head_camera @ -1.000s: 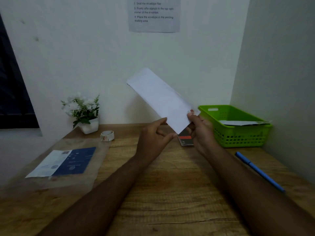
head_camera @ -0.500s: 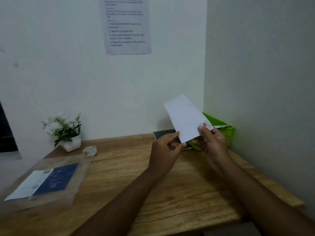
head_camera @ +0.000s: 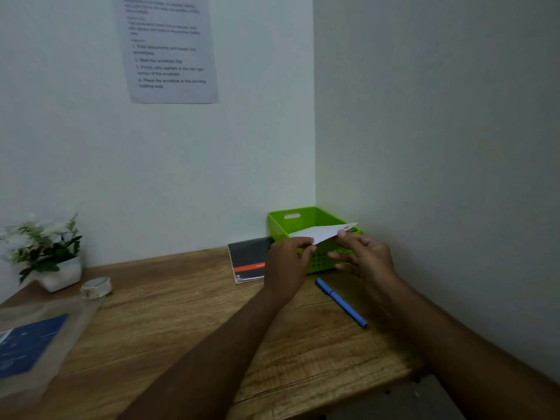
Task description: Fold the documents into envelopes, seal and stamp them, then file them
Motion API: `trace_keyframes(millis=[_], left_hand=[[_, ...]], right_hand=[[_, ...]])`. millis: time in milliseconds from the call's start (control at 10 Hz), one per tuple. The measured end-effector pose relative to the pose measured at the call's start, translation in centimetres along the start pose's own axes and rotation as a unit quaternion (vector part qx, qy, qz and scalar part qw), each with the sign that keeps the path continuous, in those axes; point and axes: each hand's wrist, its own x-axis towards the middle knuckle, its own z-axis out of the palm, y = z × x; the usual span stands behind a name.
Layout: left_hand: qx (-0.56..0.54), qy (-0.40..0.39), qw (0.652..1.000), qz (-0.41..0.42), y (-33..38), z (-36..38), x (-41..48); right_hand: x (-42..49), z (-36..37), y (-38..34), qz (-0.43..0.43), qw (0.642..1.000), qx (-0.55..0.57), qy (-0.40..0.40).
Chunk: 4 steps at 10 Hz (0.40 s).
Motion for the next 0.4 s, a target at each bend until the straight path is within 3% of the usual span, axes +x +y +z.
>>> trace_keyframes(millis=[200, 300, 400], left_hand=[[0.019, -0.148, 0.984, -0.092, -1.2, 0.2, 1.8], [0.049, -0.177, 0.980, -0.078, -1.8, -0.5, 0.6], [0.050, -0.137, 0.987, -0.060, -2.0, -1.4, -0.2]], right_hand=[[0.3, 1.0, 0.2, -0.007, 0.997, -0.076, 0.008], [0.2, 2.0, 0.5, -0.007, 0.993, -0.121, 0.009], [-0.4, 2.8, 0.7, -0.021, 0.990, -0.141, -0.009]])
